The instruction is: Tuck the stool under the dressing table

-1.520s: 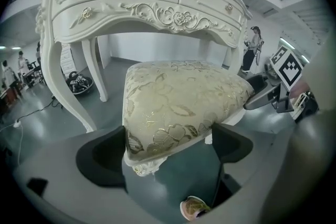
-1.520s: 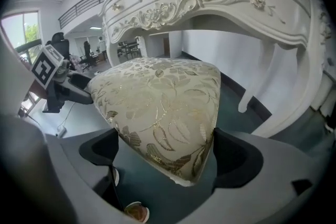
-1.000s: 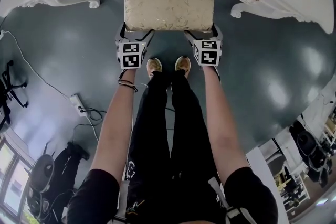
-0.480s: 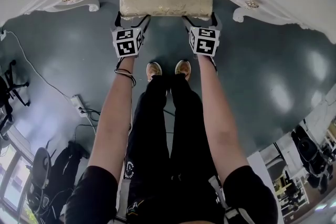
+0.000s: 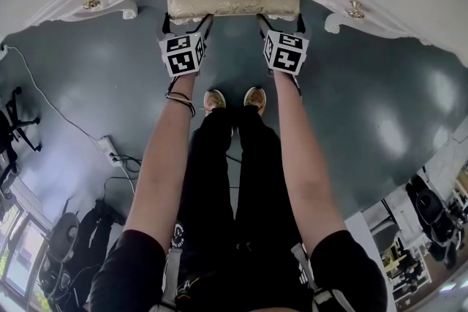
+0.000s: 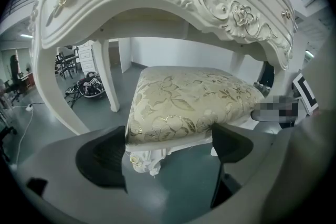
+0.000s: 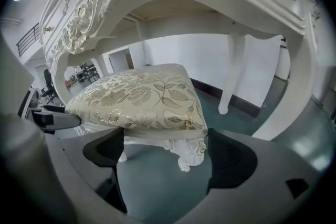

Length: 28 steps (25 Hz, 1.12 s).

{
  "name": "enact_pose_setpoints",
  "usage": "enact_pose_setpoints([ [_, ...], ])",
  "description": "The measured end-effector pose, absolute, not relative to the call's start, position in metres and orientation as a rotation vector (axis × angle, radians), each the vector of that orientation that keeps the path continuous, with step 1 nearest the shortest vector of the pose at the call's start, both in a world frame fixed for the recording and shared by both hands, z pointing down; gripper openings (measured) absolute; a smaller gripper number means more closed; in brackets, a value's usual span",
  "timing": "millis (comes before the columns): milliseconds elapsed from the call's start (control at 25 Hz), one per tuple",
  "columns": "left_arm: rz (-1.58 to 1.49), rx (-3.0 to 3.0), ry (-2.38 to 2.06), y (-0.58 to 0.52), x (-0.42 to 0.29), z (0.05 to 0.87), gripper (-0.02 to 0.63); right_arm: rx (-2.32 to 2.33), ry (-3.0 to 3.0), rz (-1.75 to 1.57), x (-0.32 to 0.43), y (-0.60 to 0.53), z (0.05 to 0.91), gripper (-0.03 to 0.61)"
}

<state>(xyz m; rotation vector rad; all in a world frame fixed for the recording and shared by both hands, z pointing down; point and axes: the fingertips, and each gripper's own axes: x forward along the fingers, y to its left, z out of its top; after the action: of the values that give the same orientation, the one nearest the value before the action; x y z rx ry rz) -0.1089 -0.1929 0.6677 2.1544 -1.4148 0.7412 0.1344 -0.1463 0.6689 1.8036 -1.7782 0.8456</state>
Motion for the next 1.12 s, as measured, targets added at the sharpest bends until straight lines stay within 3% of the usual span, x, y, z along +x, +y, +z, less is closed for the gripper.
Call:
enact_pose_setpoints([
  [1120, 0.656, 2.175, -1.408, -0.193, -0.115, 0.640, 0.507, 1.813, -1.893, 0.748, 0.106, -0.147, 0.634, 0.511],
])
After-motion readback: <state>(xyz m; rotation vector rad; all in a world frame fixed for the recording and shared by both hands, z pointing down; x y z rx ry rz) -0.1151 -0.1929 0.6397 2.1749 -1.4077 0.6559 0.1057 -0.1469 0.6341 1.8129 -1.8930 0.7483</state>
